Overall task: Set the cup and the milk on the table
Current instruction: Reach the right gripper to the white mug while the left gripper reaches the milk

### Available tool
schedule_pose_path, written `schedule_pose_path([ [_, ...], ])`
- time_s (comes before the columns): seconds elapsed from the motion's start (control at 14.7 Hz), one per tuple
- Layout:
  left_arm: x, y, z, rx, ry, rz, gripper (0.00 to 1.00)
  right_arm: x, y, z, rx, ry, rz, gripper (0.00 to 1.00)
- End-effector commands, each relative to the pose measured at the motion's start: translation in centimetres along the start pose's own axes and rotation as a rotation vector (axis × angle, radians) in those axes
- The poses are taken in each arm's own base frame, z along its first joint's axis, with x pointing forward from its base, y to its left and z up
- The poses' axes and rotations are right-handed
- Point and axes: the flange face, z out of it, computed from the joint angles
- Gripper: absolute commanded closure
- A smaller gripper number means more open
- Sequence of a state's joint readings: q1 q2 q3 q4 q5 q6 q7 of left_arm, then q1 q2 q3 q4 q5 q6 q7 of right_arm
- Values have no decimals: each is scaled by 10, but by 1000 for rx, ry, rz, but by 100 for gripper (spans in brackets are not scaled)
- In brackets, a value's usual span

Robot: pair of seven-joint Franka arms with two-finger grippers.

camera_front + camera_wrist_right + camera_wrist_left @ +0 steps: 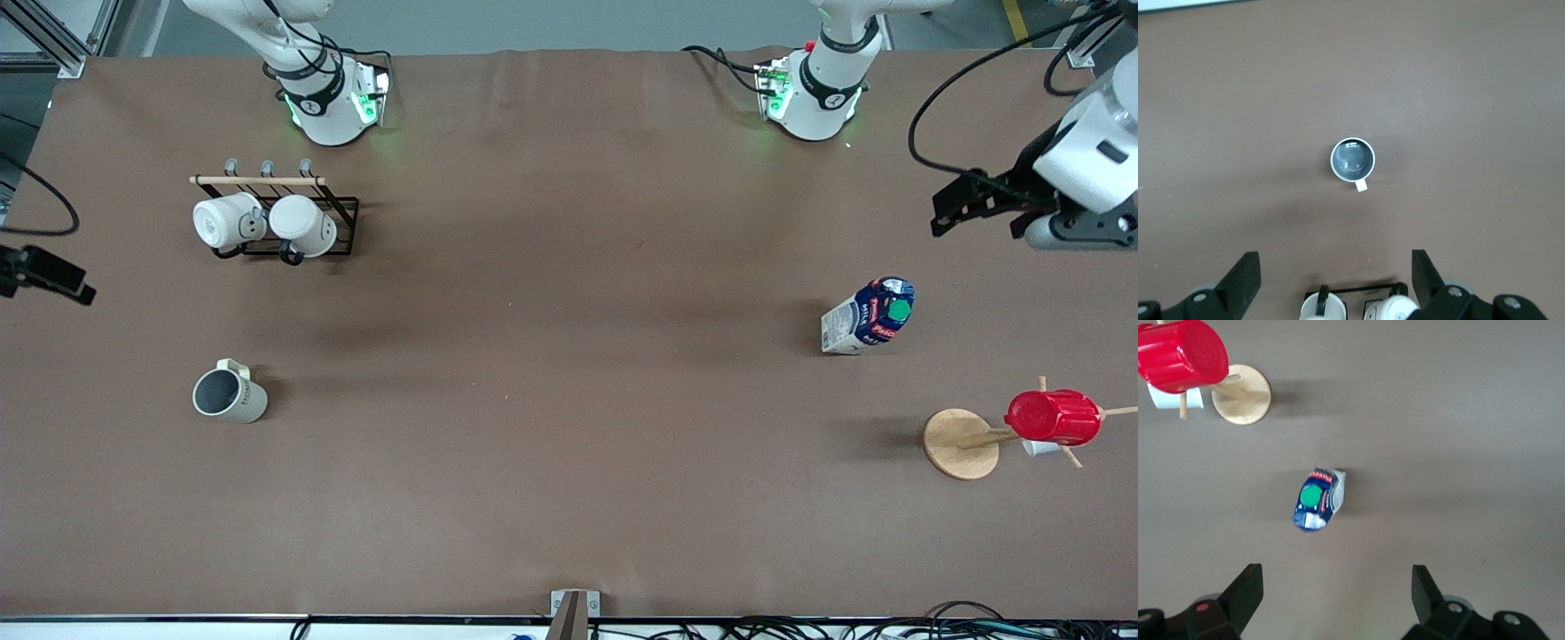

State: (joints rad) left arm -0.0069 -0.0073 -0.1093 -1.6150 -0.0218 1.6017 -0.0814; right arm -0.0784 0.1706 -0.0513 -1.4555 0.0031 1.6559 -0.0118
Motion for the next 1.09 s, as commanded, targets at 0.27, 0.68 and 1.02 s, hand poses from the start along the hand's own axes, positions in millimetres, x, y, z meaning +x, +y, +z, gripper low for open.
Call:
schedule_pose_path([
  [0.27,1,-30,109,16,-12,-12,0,24,31,151,0,30,-68,0],
  [0.68,-14,-56,214,13,17,74,0,37,40,253,-8,18,-173,0],
  [1.02,-16,-70,258,7,8,98,0,20,41,307,-16,30,-178,0],
])
